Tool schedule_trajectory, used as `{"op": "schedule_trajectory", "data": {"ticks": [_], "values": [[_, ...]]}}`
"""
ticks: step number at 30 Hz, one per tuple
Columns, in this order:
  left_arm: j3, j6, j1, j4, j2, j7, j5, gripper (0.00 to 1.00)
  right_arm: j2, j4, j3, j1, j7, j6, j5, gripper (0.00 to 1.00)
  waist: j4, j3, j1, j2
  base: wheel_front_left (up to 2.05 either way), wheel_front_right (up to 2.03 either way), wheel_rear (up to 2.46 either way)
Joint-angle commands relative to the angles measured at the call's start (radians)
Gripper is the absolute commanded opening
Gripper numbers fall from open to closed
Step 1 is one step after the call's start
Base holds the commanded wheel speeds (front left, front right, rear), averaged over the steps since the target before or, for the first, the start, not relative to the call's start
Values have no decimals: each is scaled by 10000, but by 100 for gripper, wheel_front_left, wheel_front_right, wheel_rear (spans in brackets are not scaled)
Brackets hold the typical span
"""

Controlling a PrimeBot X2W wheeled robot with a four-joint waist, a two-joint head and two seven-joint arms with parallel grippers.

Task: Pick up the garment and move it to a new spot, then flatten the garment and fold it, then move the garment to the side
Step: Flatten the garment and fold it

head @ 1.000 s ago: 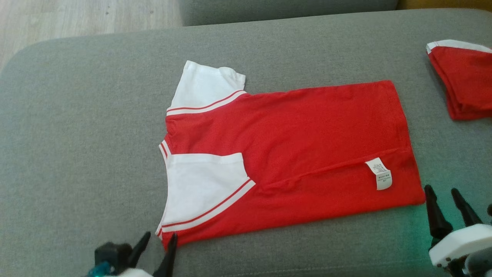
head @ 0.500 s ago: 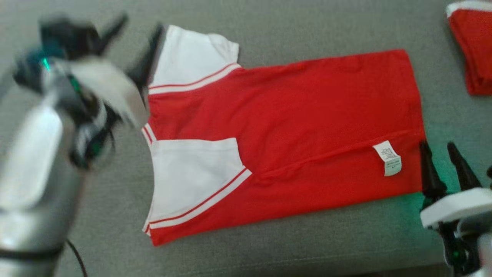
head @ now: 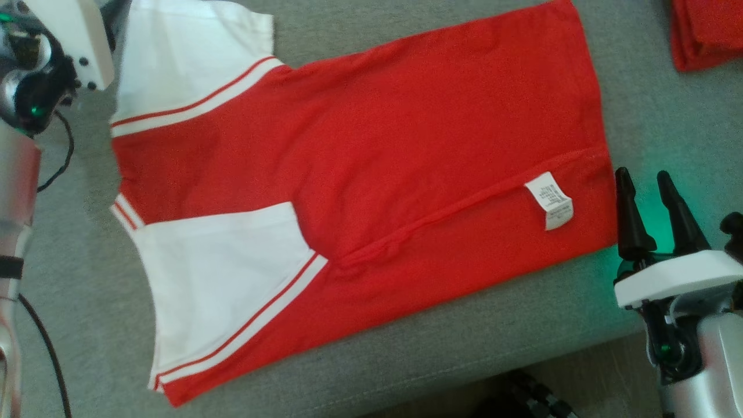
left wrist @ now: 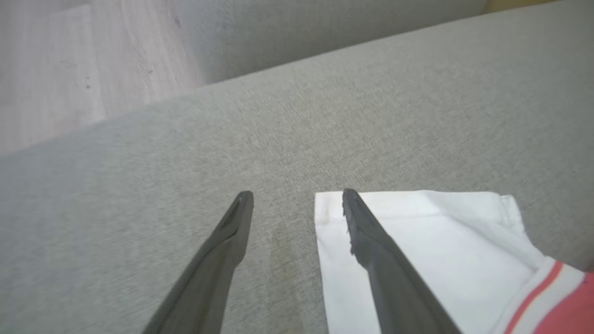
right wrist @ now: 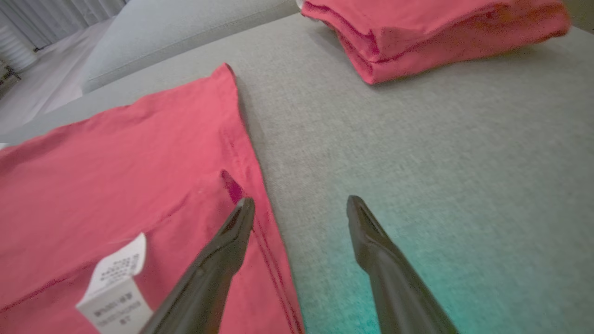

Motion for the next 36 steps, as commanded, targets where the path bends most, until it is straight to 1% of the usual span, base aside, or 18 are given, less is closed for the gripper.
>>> {"op": "schedule_trajectory", "data": {"ticks": [1, 3, 10, 14, 16, 18, 19, 20, 21, 27, 31, 36], "values": [[265, -38, -436, -123, 577, 56, -101, 100, -79, -197, 156, -48, -145, 65, 103, 100, -260, 211, -2, 0, 0, 0, 0], [295, -54, -484, 149, 619, 77, -235, 100, -72, -109, 170, -58, -224, 65, 121, 100, -328, 250, -2, 0, 0, 0, 0], [-72, -94, -592, 649, 802, 20, -167, 100, -66, 72, 245, -145, -393, 65, 155, 100, -394, 335, -2, 0, 0, 0, 0], [-138, -102, -657, 900, 785, -46, -260, 100, -81, 154, 283, -246, -424, 65, 137, 100, -398, 344, -2, 0, 0, 0, 0], [-253, -109, -634, 984, 743, 35, -321, 84, -80, 188, 277, -283, -437, 65, 136, 100, -392, 317, -2, 0, 0, 0, 0], [-383, -115, -593, 1033, 714, 103, -402, 62, -63, 229, 231, -328, -439, 65, 273, 100, -374, 260, -2, 0, 0, 0, 0], [-444, -118, -570, 1027, 698, 87, -448, 41, -79, 245, 203, -363, -429, 65, 315, 100, -361, 224, -2, 0, 0, 0, 0], [-507, -120, -536, 1017, 667, 73, -514, 27, -116, 248, 188, -405, -428, 65, 311, 100, -340, 177, -2, 0, 0, 0, 0], [-595, -122, -500, 975, 642, 32, -582, 0, -145, 242, 182, -457, -426, 65, 314, 100, -320, 133, -2, 0, 0, 0, 0], [-1291, -126, -268, 569, 614, -274, -1242, 0, -360, 201, 262, -942, -277, 65, 193, 100, -102, -244, -2, 0, 0, 0, 0], [-1753, -127, -280, 201, 694, -816, -1522, 0, -502, 240, 425, -1444, -76, 65, 67, 100, 60, -504, -2, 0, 0, 0, 0], [-2382, -127, -380, -75, 681, -1495, -1779, 0, -629, 615, 708, -2107, 124, 65, -132, 100, 394, -887, -2, 0, 0, 0, 0]]}}
